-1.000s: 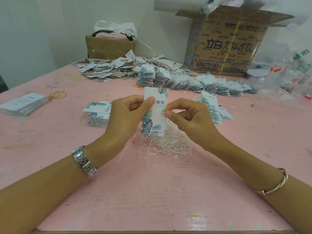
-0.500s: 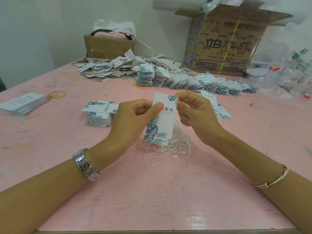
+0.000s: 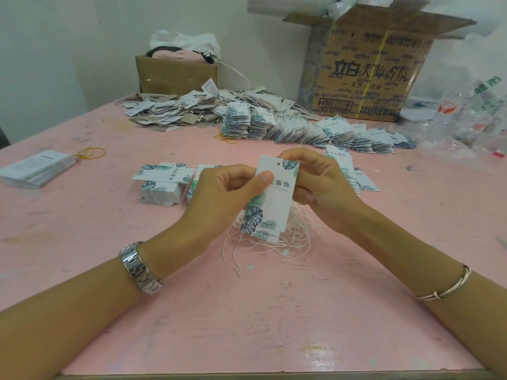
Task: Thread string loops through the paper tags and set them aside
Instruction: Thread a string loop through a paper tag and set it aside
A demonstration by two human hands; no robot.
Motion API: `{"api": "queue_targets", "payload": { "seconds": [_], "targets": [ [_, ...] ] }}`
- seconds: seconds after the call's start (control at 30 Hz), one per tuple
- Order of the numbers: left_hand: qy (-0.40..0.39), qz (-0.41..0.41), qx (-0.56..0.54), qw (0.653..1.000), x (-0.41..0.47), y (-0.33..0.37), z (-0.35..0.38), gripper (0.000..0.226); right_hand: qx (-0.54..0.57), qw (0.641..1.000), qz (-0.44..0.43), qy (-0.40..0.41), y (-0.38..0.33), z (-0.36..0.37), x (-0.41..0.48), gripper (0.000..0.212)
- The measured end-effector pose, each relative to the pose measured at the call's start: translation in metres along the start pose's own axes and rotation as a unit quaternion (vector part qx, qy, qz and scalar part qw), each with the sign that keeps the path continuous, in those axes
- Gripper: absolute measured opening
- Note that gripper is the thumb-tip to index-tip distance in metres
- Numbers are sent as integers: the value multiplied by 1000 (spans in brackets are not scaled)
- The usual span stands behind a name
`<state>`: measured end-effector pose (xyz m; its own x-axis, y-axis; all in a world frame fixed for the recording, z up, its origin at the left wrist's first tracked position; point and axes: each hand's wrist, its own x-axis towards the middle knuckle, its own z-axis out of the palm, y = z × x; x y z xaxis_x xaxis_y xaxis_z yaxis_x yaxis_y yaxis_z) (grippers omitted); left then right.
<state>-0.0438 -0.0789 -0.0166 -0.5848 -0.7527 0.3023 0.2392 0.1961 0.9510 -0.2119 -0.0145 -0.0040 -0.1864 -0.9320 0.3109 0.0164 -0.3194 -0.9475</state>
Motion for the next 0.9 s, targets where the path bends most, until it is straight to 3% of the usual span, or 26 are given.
{"api": "queue_targets", "payload": {
  "seconds": [0.27,0.47,0.63,0.9],
  "targets": [
    [0,3,11,1000,-1,0,-1,8,-21,1000,-9,-7,2,-3,1,12],
    [57,83,99,990,-3,-2,-2,37,-72,997,-5,-2,3,-1,0,14],
    [49,162,169,971,-5,1,-1,18,-86,996,-7,-15,1,1,0,11],
    [68,187,202,959,-5,1,-2,7,-68,996,-6,-54,2,-3,0,15]
  ]
}}
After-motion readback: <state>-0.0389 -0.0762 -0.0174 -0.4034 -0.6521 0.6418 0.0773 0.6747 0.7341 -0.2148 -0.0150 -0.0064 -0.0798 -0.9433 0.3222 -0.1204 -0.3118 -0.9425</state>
